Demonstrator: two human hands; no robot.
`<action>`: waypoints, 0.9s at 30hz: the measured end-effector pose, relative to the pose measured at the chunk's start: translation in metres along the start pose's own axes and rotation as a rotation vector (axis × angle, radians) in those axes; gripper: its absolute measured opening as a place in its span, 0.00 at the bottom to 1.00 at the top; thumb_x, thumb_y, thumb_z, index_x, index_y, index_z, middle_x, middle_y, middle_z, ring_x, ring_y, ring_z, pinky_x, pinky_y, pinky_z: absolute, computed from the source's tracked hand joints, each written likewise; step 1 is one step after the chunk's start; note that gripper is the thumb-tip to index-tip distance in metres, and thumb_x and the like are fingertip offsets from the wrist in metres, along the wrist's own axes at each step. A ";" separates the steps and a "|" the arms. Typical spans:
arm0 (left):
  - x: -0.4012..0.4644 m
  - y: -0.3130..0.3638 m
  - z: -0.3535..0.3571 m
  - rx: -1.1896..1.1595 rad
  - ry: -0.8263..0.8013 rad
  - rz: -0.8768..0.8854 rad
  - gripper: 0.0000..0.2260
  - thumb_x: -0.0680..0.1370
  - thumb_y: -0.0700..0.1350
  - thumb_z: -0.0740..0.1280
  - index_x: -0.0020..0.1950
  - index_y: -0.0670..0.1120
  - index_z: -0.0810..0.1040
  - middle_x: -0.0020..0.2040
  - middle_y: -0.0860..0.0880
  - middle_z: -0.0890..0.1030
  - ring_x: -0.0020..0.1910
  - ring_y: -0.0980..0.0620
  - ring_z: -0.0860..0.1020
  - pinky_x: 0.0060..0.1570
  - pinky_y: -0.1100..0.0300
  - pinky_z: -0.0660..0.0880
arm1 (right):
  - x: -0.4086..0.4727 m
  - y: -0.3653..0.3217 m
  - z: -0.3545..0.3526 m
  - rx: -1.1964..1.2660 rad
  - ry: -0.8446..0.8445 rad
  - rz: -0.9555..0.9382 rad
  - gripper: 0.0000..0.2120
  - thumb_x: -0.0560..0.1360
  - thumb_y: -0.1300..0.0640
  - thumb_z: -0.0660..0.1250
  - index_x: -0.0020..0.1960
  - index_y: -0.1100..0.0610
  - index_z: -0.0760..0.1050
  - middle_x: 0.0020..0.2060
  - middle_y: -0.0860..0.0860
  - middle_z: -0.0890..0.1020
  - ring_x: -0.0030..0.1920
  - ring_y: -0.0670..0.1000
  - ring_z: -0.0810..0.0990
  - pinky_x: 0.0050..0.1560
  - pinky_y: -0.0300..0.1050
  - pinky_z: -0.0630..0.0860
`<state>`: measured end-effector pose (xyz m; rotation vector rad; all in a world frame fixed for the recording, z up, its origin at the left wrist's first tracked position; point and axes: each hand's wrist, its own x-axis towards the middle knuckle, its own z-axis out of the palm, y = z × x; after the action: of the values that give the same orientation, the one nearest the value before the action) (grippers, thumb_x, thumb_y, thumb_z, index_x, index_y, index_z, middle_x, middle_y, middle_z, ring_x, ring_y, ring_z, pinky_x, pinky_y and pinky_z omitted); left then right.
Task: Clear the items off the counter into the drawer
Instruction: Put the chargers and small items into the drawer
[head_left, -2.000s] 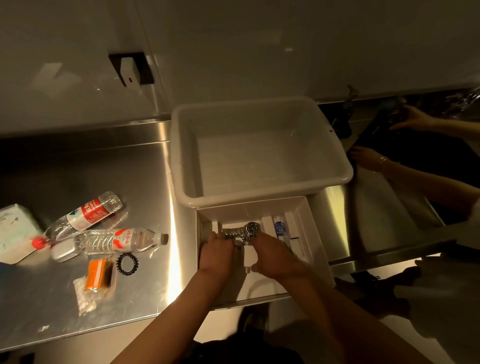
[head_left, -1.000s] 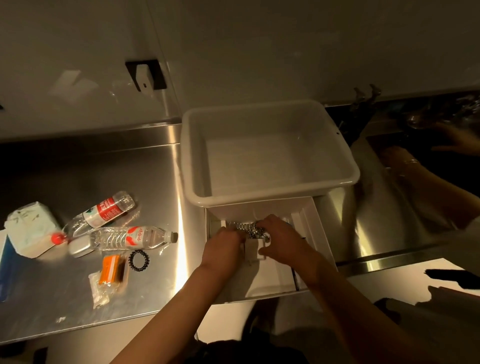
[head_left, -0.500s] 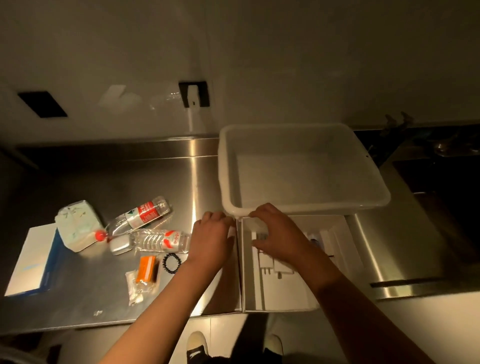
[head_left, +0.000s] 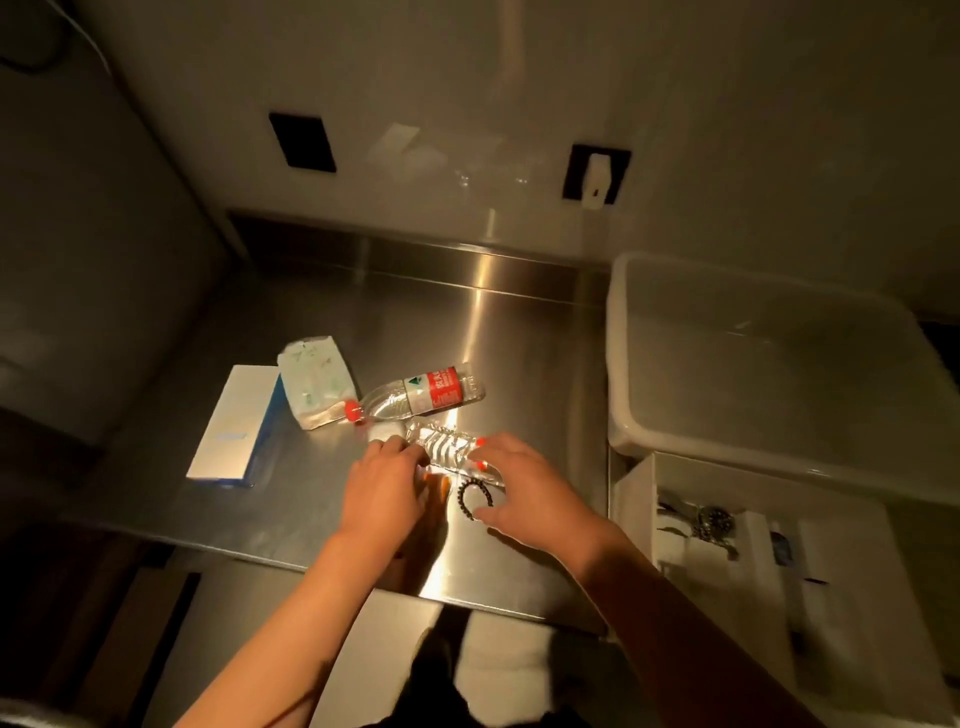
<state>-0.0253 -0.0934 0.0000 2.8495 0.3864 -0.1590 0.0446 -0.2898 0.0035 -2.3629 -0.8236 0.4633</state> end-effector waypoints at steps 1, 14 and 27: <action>-0.002 -0.014 0.004 -0.005 -0.011 -0.016 0.15 0.76 0.50 0.72 0.62 0.52 0.79 0.60 0.50 0.78 0.60 0.46 0.74 0.55 0.51 0.75 | 0.005 -0.003 0.012 -0.004 -0.030 0.011 0.33 0.66 0.48 0.77 0.69 0.44 0.71 0.66 0.41 0.72 0.64 0.46 0.74 0.65 0.44 0.74; -0.015 -0.081 0.066 -0.124 -0.247 0.054 0.33 0.68 0.59 0.76 0.70 0.57 0.69 0.64 0.53 0.72 0.61 0.49 0.73 0.58 0.50 0.75 | 0.034 -0.026 0.093 -0.197 -0.083 0.073 0.29 0.71 0.52 0.74 0.70 0.51 0.71 0.71 0.50 0.70 0.65 0.55 0.76 0.63 0.50 0.77; -0.013 -0.079 0.070 -0.126 -0.244 0.103 0.23 0.71 0.55 0.68 0.65 0.59 0.71 0.60 0.57 0.74 0.59 0.50 0.72 0.53 0.51 0.73 | 0.052 -0.027 0.107 -0.173 -0.140 0.101 0.20 0.78 0.52 0.62 0.68 0.56 0.71 0.63 0.54 0.76 0.61 0.55 0.77 0.61 0.54 0.76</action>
<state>-0.0643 -0.0416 -0.0848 2.6765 0.1919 -0.4411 0.0185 -0.1944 -0.0683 -2.5639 -0.8399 0.6281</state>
